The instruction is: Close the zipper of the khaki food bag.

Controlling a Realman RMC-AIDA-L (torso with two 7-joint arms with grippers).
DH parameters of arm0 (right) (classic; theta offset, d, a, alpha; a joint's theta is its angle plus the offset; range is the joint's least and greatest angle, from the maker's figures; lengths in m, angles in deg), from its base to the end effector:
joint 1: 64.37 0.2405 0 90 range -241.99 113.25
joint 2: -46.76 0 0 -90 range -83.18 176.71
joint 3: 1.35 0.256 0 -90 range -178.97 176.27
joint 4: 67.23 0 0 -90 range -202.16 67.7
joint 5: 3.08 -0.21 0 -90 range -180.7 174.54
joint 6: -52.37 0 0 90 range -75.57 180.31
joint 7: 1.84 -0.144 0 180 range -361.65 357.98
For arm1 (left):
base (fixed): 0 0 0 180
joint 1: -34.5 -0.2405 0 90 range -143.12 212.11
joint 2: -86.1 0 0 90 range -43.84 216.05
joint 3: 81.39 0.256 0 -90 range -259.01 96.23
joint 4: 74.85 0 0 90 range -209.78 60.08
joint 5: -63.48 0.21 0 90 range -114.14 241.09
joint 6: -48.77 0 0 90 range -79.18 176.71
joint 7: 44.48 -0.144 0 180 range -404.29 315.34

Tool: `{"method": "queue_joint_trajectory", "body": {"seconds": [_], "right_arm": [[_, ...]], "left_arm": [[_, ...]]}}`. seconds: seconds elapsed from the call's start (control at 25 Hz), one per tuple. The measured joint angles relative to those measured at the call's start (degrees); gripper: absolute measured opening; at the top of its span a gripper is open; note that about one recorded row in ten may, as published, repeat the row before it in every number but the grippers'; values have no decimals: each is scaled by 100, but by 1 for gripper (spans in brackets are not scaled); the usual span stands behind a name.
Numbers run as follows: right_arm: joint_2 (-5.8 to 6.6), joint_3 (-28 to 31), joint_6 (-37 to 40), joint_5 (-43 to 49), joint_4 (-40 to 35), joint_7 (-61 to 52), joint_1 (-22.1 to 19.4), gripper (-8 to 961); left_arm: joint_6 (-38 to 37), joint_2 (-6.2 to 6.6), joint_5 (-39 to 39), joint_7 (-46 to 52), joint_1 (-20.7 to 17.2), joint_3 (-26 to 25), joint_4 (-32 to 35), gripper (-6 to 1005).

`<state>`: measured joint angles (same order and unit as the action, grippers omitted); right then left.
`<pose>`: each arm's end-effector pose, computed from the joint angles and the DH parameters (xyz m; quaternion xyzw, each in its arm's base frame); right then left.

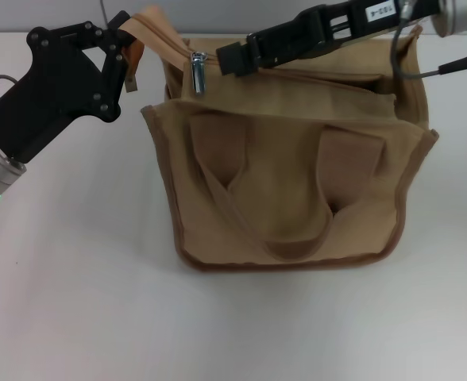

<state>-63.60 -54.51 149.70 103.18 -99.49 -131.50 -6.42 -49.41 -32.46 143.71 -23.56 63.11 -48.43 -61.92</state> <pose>0.0898 0.4016 0.0232 0.9011 -0.3706 -0.1912 0.1186 -0.2532 0.3132 0.0139 -0.7993 0.0585 -0.4317 0.4139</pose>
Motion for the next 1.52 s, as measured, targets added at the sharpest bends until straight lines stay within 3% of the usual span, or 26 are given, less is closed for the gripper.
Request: {"method": "queue_joint_trajectory", "body": {"seconds": [0.92, 1.52], "right_arm": [[-265, -409, -624, 9, 133, -227, 113, 714], [-365, -415, -785, 9, 132, -327, 148, 713]], "left_arm": [[-130, -18, 2, 97, 36, 45, -19, 9], [-220, -27, 56, 163, 61, 62, -36, 9]]}}
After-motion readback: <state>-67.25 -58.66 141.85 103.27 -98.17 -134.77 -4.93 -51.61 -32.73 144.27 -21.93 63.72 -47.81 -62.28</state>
